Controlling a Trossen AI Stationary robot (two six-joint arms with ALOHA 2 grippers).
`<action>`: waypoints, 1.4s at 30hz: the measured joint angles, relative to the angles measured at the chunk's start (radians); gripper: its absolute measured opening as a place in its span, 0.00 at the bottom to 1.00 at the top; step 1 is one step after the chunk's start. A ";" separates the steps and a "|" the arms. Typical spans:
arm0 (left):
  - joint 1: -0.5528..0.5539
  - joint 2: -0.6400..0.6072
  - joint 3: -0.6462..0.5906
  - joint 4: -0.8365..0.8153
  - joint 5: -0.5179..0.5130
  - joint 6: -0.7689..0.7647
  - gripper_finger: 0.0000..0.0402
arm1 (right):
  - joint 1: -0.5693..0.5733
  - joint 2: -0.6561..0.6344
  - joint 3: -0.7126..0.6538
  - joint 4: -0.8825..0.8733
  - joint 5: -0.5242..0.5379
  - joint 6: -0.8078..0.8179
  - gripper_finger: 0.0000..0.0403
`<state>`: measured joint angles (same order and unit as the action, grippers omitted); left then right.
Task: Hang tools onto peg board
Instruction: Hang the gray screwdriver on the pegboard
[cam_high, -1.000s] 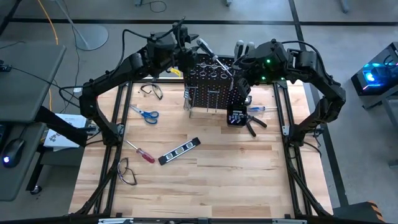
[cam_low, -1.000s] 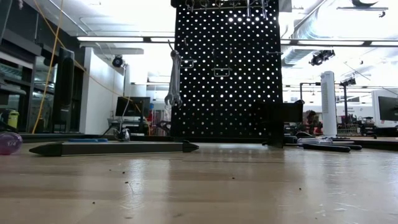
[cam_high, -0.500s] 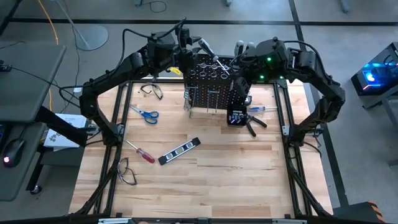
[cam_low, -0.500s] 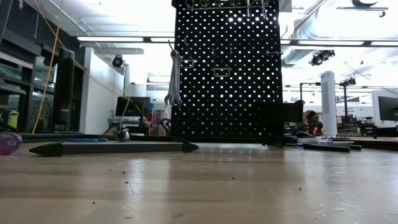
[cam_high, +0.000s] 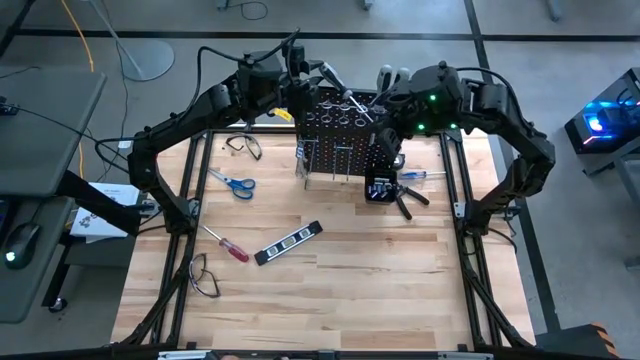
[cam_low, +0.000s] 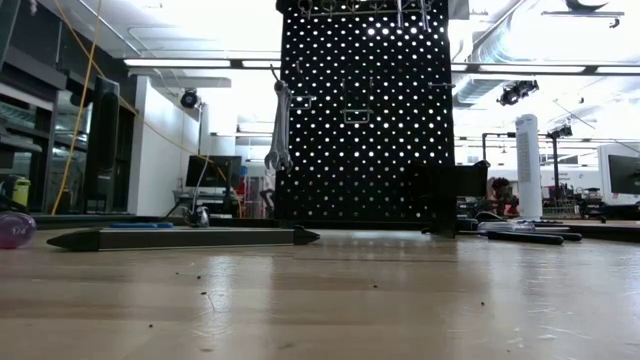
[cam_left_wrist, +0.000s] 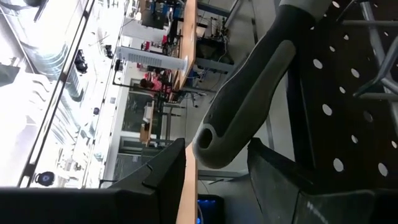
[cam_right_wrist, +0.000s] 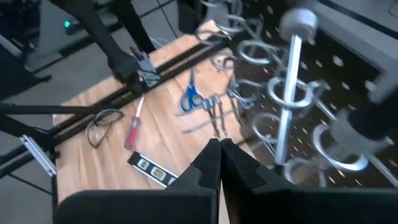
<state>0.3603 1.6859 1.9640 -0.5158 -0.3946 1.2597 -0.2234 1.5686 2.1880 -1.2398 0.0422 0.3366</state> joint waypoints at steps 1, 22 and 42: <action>0.000 0.000 0.000 0.000 0.000 -0.001 0.39 | 0.007 0.005 0.000 0.009 0.000 0.003 0.00; 0.000 0.001 -0.001 -0.005 -0.002 -0.002 0.39 | 0.021 0.040 0.002 -0.109 0.258 -0.005 0.00; -0.047 0.019 -0.002 0.025 0.027 -0.004 0.39 | 0.021 0.040 0.004 -0.083 0.297 -0.024 0.00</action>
<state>0.3131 1.7047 1.9622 -0.4912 -0.3681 1.2557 -0.2028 1.6085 2.1917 -1.3225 0.3390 0.3126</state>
